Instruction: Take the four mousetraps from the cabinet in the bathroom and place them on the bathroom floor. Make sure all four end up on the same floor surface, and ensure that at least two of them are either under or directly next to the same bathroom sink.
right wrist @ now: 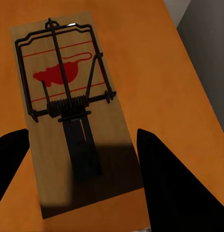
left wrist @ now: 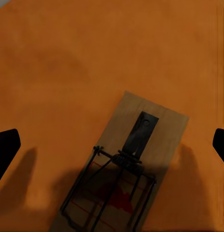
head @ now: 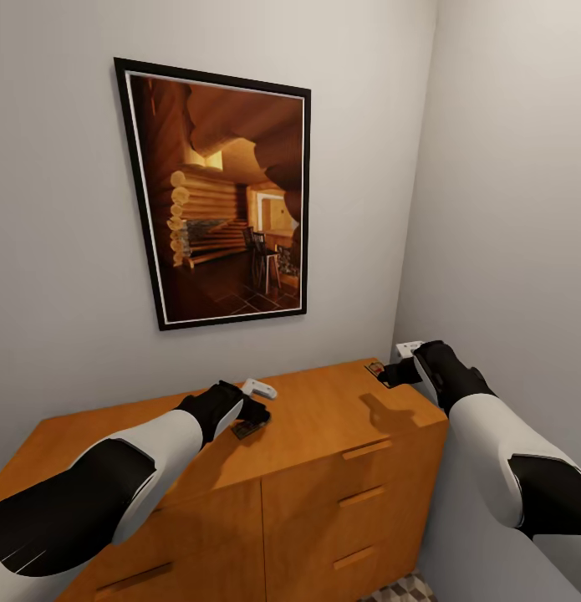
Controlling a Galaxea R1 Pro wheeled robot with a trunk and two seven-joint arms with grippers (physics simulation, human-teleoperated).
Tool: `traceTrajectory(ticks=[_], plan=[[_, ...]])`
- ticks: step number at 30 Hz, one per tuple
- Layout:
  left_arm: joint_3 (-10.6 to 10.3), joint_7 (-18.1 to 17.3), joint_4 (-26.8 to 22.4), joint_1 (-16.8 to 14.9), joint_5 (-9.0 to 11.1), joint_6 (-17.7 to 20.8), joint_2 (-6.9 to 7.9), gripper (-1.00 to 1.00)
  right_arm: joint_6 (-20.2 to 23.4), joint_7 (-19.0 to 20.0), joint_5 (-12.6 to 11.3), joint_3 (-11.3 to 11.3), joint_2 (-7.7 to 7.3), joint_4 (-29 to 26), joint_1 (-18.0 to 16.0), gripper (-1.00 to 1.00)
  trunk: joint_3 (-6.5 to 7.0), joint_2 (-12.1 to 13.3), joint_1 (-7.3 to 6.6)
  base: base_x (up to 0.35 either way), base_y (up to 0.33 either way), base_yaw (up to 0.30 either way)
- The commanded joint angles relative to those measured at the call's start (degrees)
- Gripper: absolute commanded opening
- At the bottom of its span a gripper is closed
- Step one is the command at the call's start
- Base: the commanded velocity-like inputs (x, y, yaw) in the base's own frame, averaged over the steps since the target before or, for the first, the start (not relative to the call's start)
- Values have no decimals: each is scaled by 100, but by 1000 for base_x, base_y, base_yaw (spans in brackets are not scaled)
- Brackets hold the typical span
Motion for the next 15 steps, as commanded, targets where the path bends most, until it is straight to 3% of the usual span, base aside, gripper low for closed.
traceTrajectory(ticks=[1, 7, 15], plan=[[-50, -59, -3, -5, 58, 32, 0, 100, 20, 46, 60, -33, 3, -9, -3, -100, -8, -5, 0, 0, 0, 0], [-50, -354, -3, -5, 59, 64, 0, 100, 25, 46, 60, -31, 3, -9, -3, -100, -8, -5, 0, 0, 0, 0], [-50, -474, 4, -5, 59, 258, 0, 100, 28, 46, 60, -26, 3, -9, -3, -100, -8, -5, 0, 0, 0, 0]])
